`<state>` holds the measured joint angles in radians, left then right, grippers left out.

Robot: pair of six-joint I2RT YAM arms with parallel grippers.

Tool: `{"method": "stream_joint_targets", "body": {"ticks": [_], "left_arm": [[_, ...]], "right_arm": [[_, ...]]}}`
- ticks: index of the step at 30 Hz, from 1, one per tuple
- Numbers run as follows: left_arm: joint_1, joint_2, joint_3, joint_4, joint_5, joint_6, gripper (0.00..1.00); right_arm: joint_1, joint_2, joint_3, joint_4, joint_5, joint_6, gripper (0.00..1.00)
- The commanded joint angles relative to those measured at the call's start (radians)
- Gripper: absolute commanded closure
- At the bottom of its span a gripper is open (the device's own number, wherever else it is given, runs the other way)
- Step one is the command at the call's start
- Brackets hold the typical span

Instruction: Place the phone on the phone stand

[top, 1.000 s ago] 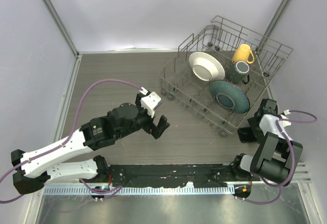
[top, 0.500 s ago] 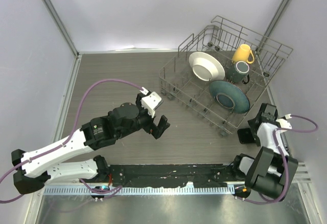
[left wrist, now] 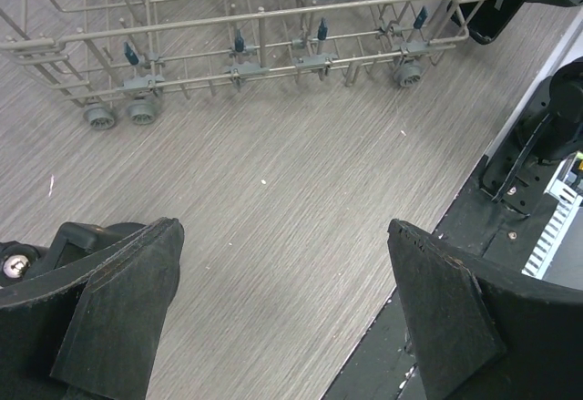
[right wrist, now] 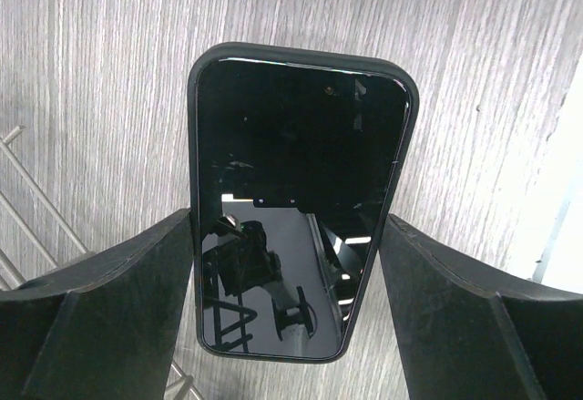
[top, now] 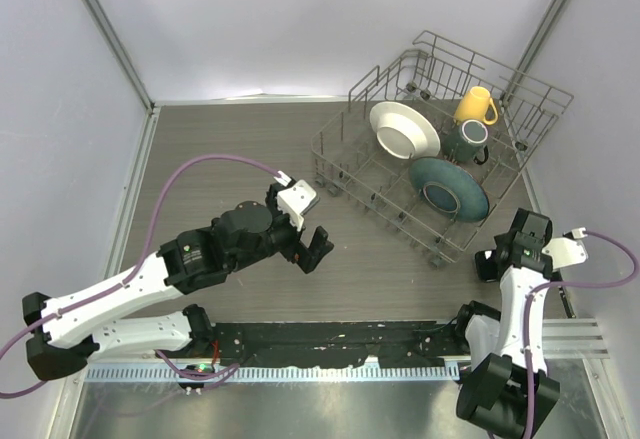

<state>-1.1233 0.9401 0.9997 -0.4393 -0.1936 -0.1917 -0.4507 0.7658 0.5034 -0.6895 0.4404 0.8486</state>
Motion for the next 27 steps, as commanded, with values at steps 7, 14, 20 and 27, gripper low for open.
{"method": "stream_joint_targets", "body": {"ticks": [7, 14, 20, 27], "left_arm": [[0.002, -0.04, 0.001, 0.042, 0.026, -0.017, 0.0], [-0.056, -0.026, 0.001, 0.047, 0.033, -0.017, 0.0], [-0.063, -0.032, -0.004, 0.051, 0.042, -0.023, 0.0], [-0.064, -0.014, -0.006, 0.056, 0.063, -0.037, 0.0]], "right_arm": [[0.0, -0.085, 0.182, -0.091, 0.119, -0.002, 0.99], [0.0, -0.163, 0.323, -0.154, 0.195, -0.071, 0.99], [0.0, -0.212, 0.443, -0.153, 0.129, -0.166, 0.99], [0.026, -0.218, 0.584, -0.047, -0.07, -0.316, 0.99]]}}
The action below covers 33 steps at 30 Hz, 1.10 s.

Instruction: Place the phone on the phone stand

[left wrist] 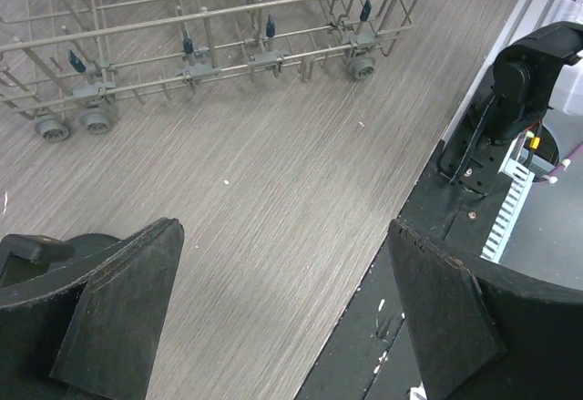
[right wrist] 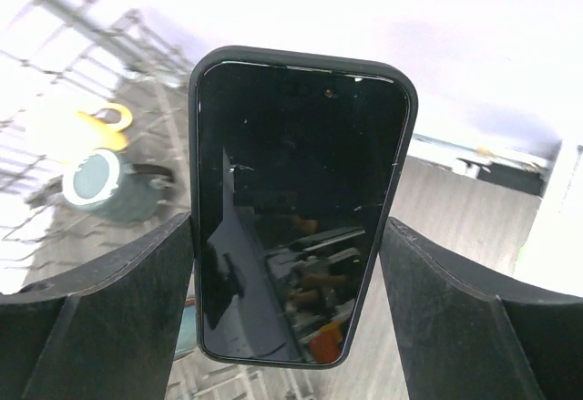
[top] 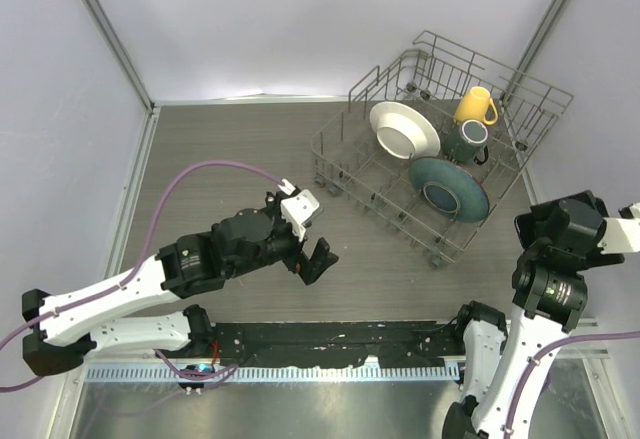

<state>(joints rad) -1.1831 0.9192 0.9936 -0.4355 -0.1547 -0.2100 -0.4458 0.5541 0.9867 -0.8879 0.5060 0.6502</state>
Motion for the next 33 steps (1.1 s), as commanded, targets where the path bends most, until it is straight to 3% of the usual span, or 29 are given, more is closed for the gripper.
{"method": "stream_joint_targets", "body": {"ticks": [1, 6, 10, 17, 22, 27, 29, 33], "left_arm": [[-0.004, 0.016, 0.004, 0.05, 0.026, -0.019, 0.0], [-0.003, 0.038, 0.013, 0.043, 0.041, -0.023, 0.0], [-0.003, 0.055, 0.045, 0.031, 0.092, -0.048, 0.0], [-0.003, 0.118, 0.178, 0.07, 0.259, -0.225, 0.0], [-0.001, 0.156, 0.247, 0.136, 0.252, -0.342, 0.0], [0.008, 0.124, 0.231, 0.167, -0.023, -0.483, 0.0], [0.046, 0.125, 0.234, 0.13, -0.066, -0.547, 0.0], [0.096, 0.17, 0.25, 0.075, -0.017, -0.611, 0.0]], "right_arm": [[0.028, -0.003, 0.11, 0.171, -0.177, -0.133, 0.99], [0.1, 0.023, 0.156, 0.317, -0.424, -0.211, 0.99], [0.174, 0.062, 0.165, 0.434, -0.731, -0.254, 0.99], [0.304, 0.181, 0.158, 0.563, -0.989, -0.173, 0.99], [0.409, 0.239, 0.074, 0.736, -1.089, -0.066, 0.99], [0.573, 0.28, -0.016, 0.964, -1.104, 0.098, 0.99], [0.666, 0.311, -0.013, 0.972, -1.048, 0.111, 0.99], [0.801, 0.334, -0.007, 0.962, -0.901, 0.135, 0.99]]}}
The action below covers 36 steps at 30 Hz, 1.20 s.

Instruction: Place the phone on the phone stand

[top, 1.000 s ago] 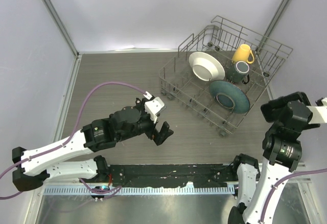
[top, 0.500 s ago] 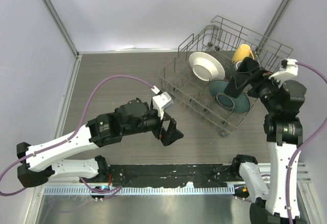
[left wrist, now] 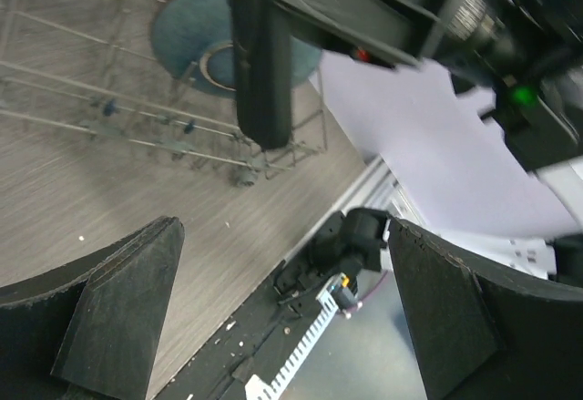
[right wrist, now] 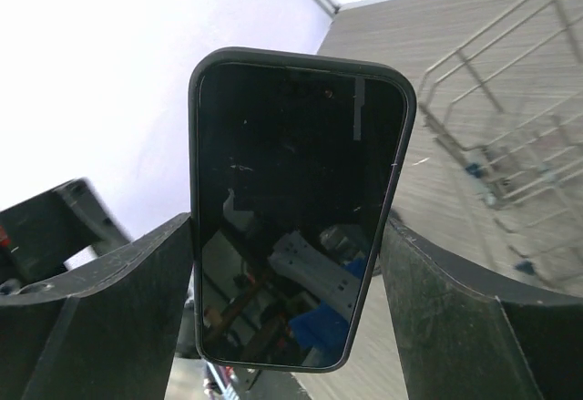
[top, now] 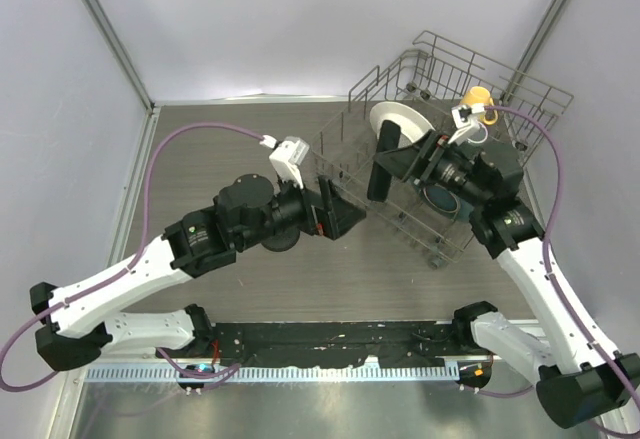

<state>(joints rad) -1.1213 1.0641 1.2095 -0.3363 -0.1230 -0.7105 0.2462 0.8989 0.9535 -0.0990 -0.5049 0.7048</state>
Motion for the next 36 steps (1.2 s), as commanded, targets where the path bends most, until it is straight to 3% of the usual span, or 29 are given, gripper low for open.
{"method": "stream_joint_targets", "body": {"ticks": [1, 9, 16, 20, 28, 34, 36], "left_arm": [[0.032, 0.033, 0.039, -0.032, -0.047, -0.112, 0.0], [0.034, 0.034, -0.07, 0.098, -0.02, -0.112, 0.0], [0.032, 0.045, -0.051, 0.062, -0.145, -0.07, 0.07], [0.034, 0.071, -0.019, 0.0, -0.204, -0.038, 0.19], [0.034, 0.126, 0.022, 0.005, -0.218, 0.017, 0.27], [0.034, 0.137, 0.044, 0.023, -0.239, 0.046, 0.41], [0.034, 0.139, 0.047, 0.025, -0.253, 0.052, 0.5]], "right_arm": [[0.126, -0.003, 0.03, 0.167, 0.167, 0.1, 0.99], [0.301, 0.087, 0.04, 0.124, 0.311, 0.157, 0.99], [0.37, 0.069, 0.024, 0.113, 0.413, 0.182, 0.99], [0.389, 0.055, 0.019, 0.105, 0.437, 0.194, 0.99], [0.419, 0.058, 0.016, 0.105, 0.46, 0.199, 0.99], [0.469, 0.077, 0.021, 0.105, 0.494, 0.203, 0.99], [0.475, 0.075, 0.025, 0.107, 0.494, 0.205, 0.99]]}}
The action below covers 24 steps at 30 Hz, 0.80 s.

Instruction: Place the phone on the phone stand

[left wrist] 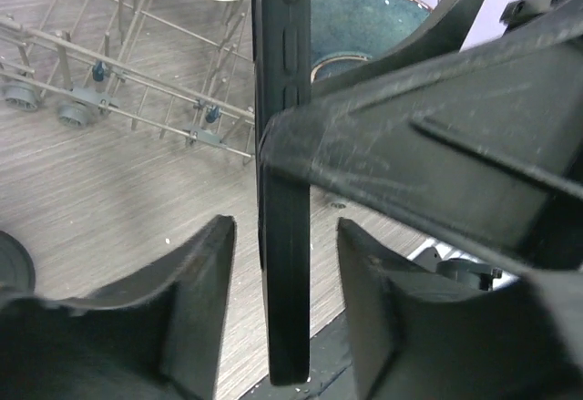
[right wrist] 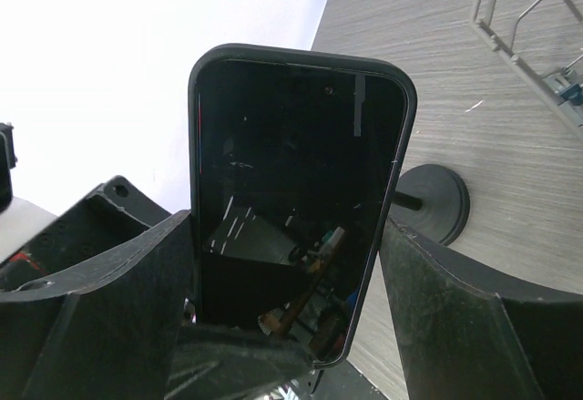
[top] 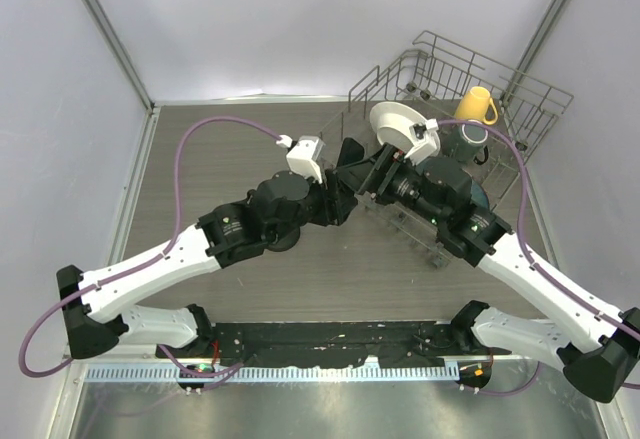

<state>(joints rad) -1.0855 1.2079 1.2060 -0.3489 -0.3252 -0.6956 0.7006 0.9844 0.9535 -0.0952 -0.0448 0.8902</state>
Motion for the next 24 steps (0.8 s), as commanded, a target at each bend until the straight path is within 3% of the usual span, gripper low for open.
{"method": "stream_joint_targets", "body": {"ticks": [1, 3, 4, 6, 7, 8, 10, 11, 12, 18, 24], "left_arm": [[-0.002, -0.007, 0.05, 0.036, -0.058, 0.038, 0.57], [-0.001, -0.01, 0.046, 0.033, -0.066, 0.039, 0.66], [0.001, -0.011, 0.046, 0.037, -0.061, 0.042, 0.77], [0.001, -0.014, 0.047, 0.03, -0.06, 0.044, 0.88], [0.001, -0.013, 0.047, 0.021, -0.063, 0.042, 1.0], [0.001, -0.014, 0.049, 0.016, -0.063, 0.041, 1.0], [0.001, -0.024, 0.044, 0.013, -0.063, 0.041, 1.0], [0.002, -0.03, 0.044, 0.013, -0.064, 0.041, 1.0], [0.002, -0.034, 0.034, 0.017, -0.066, 0.035, 1.0], [0.061, -0.146, -0.057, 0.103, 0.021, -0.066, 1.0], [0.157, -0.222, -0.16, 0.243, 0.199, -0.13, 1.0]], "right_arm": [[0.022, -0.01, 0.027, 0.104, 0.034, 0.019, 1.0], [0.023, -0.004, 0.033, 0.101, 0.02, 0.023, 0.99], [0.026, -0.004, 0.034, 0.101, 0.019, 0.027, 0.99], [0.027, -0.003, 0.037, 0.103, 0.017, 0.03, 0.98], [0.028, -0.004, 0.037, 0.103, 0.019, 0.03, 0.95], [0.03, -0.003, 0.042, 0.101, 0.016, 0.029, 0.89], [0.03, -0.006, 0.051, 0.066, 0.0, 0.012, 0.47], [0.028, -0.003, 0.073, 0.052, -0.009, -0.002, 0.19], [0.028, 0.005, 0.091, 0.034, -0.035, -0.043, 0.11], [0.004, 0.005, 0.192, -0.159, -0.064, -0.243, 0.11], [-0.142, -0.075, 0.134, -0.176, -0.283, -0.289, 0.11]]}}
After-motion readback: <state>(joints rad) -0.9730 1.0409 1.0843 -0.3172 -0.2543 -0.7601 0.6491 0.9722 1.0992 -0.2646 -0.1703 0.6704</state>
